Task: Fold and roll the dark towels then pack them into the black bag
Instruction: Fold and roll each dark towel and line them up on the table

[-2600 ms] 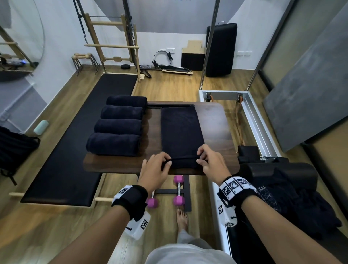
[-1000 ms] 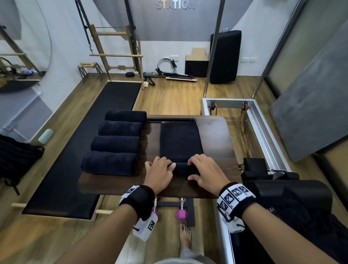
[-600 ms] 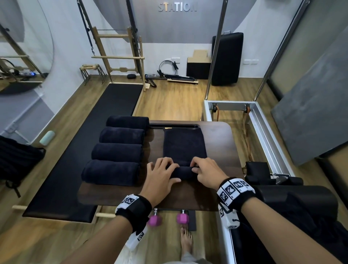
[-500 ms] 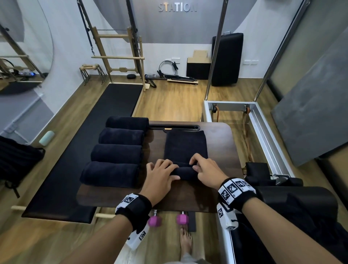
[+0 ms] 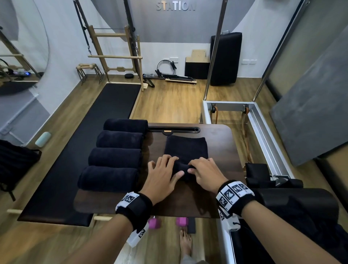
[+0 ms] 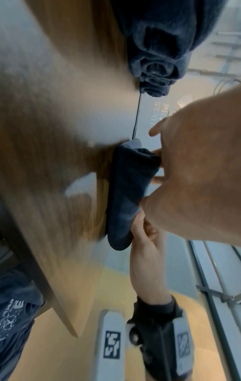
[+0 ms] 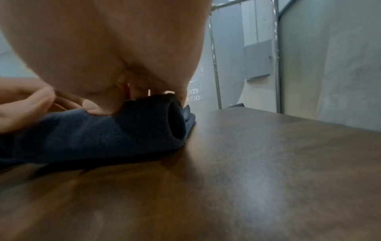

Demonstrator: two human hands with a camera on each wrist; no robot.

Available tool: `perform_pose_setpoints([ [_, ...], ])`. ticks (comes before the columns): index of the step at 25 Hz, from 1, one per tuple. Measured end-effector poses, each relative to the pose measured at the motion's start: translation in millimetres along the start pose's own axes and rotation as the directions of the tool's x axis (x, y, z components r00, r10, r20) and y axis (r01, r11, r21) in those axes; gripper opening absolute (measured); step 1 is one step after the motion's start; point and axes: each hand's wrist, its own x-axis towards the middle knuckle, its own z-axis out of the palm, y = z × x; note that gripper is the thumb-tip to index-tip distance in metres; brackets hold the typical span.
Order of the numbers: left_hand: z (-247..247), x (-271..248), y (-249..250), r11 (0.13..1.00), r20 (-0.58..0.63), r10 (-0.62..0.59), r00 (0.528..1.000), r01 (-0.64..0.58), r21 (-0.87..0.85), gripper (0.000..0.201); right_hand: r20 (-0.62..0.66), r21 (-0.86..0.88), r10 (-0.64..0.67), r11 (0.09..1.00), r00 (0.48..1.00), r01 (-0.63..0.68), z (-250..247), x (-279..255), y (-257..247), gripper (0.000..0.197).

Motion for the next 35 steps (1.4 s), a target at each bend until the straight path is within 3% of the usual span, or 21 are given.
perform_pose_setpoints([
  [3, -3, 3, -5, 0.999, 0.031, 0.038, 0.999, -0.037, -0.018, 0.056, 0.069, 0.124, 0.066, 0.989, 0.995, -0.074, -5, 9, 4, 0.018],
  [6, -11, 18, -7, 0.999, 0.054, 0.022, 0.998, -0.02, -0.033, 0.045, 0.017, 0.206, 0.028, 0.978, 0.999, -0.031, -6, 11, 7, 0.024],
  [10, -18, 40, -9, 0.999, 0.152, 0.01, 0.988, -0.016, 0.039, 0.039, -0.021, -0.114, -0.07, 0.991, 0.997, 0.067, -6, 5, 19, 0.066],
  [13, -21, 52, -11, 0.998, 0.183, -0.023, 0.983, 0.013, 0.057, 0.037, -0.023, -0.178, -0.088, 0.981, 0.996, 0.082, -13, 14, 21, 0.053],
  [18, -20, 52, -13, 0.993, 0.054, -0.089, 0.995, 0.094, -0.078, 0.047, 0.041, 0.166, 0.011, 0.986, 0.999, -0.018, -26, 36, 27, 0.026],
  [22, -17, 56, -16, 0.968, 0.063, -0.175, 0.983, 0.183, -0.174, 0.049, 0.097, 0.295, 0.108, 0.946, 0.989, -0.133, -26, 53, 36, 0.019],
  [25, -16, 71, -15, 0.935, 0.118, -0.283, 0.952, 0.302, -0.189, 0.047, -0.031, 0.346, 0.151, 0.929, 0.988, -0.131, -21, 64, 42, 0.012],
  [28, -16, 90, -13, 0.872, 0.175, -0.381, 0.908, 0.416, -0.258, 0.045, -0.17, 0.382, 0.223, 0.913, 0.96, -0.144, -20, 69, 54, 0.028],
  [32, -13, 104, -9, 0.781, 0.145, -0.484, 0.863, 0.501, -0.372, 0.057, -0.12, 0.403, 0.38, 0.863, 0.917, -0.305, -22, 58, 67, 0.059],
  [35, -13, 110, -8, 0.723, 0.189, -0.579, 0.793, 0.607, -0.33, 0.077, -0.037, 0.367, 0.535, 0.793, 0.844, -0.487, -23, 49, 70, 0.076],
])
